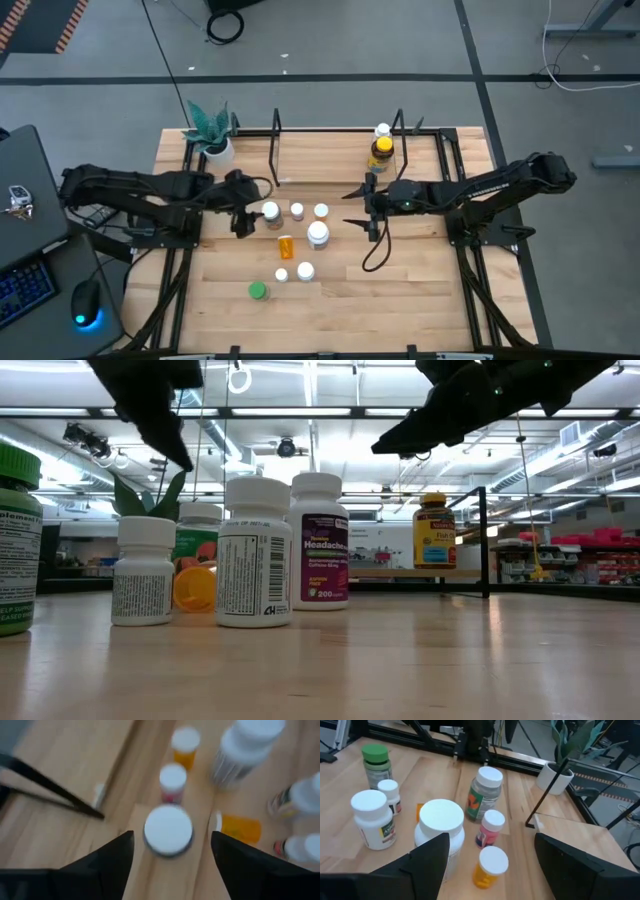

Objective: Pick and place medicine bottles onto shelf by color
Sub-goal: Put the white-green pill bottle on the shelf

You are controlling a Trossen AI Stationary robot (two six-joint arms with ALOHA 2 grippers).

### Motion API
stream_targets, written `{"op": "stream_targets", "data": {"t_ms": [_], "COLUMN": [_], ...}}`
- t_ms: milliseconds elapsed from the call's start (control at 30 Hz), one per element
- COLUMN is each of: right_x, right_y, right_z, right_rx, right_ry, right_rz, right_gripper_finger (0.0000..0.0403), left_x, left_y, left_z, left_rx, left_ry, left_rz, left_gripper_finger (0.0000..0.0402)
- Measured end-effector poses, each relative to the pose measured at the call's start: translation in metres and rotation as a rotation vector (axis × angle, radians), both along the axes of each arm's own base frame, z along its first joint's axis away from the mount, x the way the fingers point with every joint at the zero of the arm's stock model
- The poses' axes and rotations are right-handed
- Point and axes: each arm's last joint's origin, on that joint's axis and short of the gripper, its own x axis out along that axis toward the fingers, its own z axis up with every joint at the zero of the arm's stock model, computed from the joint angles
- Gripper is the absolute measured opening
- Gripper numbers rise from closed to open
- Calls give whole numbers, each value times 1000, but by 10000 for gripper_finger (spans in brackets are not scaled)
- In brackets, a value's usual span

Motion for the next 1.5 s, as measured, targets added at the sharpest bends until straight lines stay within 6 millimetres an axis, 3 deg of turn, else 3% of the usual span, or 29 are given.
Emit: {"op": "stream_targets", "data": {"t_ms": [367, 633, 833, 1300, 1500], "right_x": [0, 0, 0, 0, 0], "right_y": [3, 5, 5, 5, 5], "right_z": [0, 0, 0, 1, 1], "right_rx": [27, 26, 25, 37, 37], "right_ry": [3, -5, -4, -8, -8], "right_rz": [28, 35, 36, 49, 49], "right_gripper_finger": [299, 299, 299, 299, 299], "left_x": [31, 46, 59, 65, 66], "left_y": [17, 21, 21, 25, 25], "left_z": [-39, -62, -69, -70, -70], "left_rx": [-109, -128, -131, -22, 3], "left_ry": [318, 406, 367, 343, 332], "left_rz": [2, -63, -91, -133, -108], "left_gripper_finger": [293, 306, 307, 308, 347]}}
